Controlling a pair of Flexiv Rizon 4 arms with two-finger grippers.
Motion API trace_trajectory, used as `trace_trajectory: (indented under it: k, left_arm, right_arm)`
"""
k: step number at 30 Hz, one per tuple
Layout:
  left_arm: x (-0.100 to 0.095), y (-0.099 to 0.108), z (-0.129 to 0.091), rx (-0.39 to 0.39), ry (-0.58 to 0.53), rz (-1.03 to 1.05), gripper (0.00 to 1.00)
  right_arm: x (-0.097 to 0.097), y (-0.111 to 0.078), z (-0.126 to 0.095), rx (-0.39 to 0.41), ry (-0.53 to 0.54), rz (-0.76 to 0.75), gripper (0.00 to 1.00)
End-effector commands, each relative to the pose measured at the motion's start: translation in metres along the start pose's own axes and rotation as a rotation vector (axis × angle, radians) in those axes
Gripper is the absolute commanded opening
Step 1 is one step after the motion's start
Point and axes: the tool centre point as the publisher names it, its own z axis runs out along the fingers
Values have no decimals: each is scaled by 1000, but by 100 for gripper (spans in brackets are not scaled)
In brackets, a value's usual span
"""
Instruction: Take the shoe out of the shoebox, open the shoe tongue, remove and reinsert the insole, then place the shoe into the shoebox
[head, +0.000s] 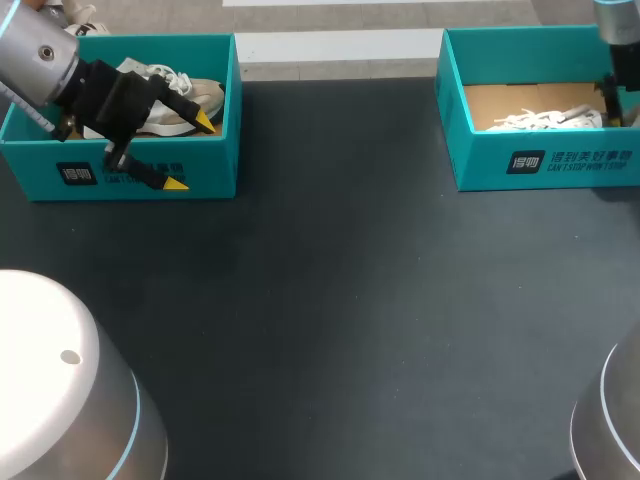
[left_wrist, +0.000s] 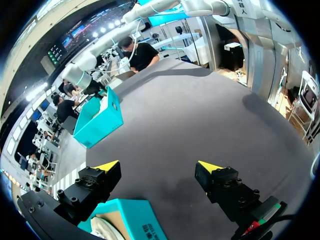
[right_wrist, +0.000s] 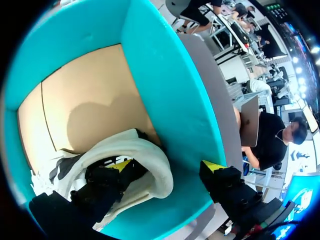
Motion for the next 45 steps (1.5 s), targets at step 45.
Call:
trace_trajectory:
  k: [45]
  left_arm:
    - [-25, 51, -70, -248, 475, 785, 100]
  right_arm:
    - [-5, -63, -80, -100, 112, 81, 100]
